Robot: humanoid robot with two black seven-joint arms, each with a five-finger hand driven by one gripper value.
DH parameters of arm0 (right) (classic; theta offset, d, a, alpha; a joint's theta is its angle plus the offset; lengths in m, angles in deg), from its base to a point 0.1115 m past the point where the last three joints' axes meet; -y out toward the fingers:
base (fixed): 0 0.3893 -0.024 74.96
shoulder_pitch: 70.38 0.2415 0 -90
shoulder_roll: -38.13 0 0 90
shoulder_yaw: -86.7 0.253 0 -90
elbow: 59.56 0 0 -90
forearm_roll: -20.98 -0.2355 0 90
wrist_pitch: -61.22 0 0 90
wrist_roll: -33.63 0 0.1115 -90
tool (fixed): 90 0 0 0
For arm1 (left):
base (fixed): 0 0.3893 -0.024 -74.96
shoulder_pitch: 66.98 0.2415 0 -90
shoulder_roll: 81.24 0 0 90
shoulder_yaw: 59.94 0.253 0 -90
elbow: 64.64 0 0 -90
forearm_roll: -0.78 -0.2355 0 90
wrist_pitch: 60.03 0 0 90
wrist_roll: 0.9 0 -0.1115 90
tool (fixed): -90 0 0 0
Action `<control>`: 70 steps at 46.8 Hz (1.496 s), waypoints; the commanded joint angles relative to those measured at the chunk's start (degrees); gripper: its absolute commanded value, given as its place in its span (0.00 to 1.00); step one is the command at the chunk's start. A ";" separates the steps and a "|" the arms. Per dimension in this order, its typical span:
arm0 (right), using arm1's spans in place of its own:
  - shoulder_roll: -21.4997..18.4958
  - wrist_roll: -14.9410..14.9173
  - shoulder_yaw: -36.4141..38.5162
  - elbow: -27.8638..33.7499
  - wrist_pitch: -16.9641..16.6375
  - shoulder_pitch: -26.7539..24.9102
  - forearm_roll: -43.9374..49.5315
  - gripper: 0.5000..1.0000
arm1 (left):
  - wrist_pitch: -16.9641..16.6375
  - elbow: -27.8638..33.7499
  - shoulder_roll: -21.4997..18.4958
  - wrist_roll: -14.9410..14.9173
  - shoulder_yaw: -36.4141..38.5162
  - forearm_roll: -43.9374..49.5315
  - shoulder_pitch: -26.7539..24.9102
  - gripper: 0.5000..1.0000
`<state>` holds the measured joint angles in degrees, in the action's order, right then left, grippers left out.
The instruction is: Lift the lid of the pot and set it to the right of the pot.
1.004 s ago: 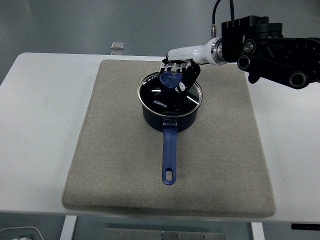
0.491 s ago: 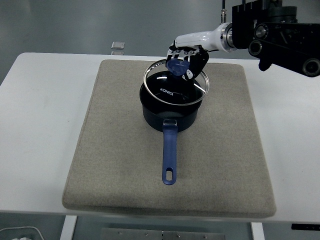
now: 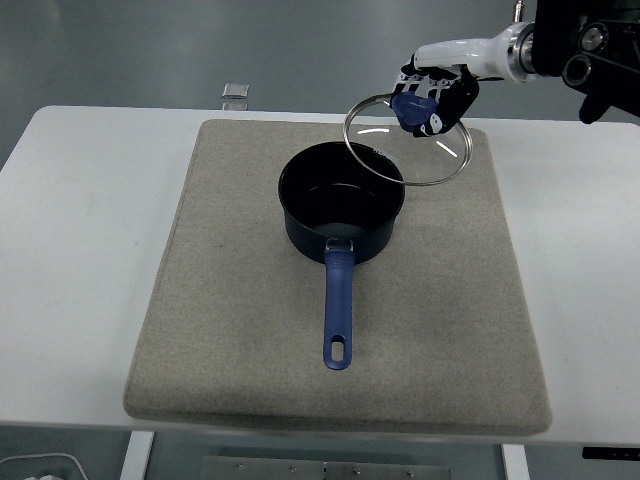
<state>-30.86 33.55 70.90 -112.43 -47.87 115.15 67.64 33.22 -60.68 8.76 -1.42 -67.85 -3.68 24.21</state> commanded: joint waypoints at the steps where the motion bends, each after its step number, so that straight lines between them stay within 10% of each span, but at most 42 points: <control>1: 0.78 -0.02 -0.02 1.45 0.11 -0.96 0.01 0.00 | 0.00 0.00 0.00 0.00 0.00 0.07 -0.06 1.00; 54: -1.33 0.07 -0.02 11.03 7.31 -14.59 0.36 0.00 | 0.00 0.00 0.00 0.00 0.00 -0.02 0.03 1.00; 70: -1.42 -0.02 -0.02 11.03 8.37 -14.50 0.10 0.71 | 0.00 0.00 0.00 0.00 0.00 -0.02 -0.06 1.00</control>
<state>-32.26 33.62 70.79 -101.39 -39.50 100.48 67.81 33.22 -60.68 8.76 -1.43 -67.85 -3.67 24.20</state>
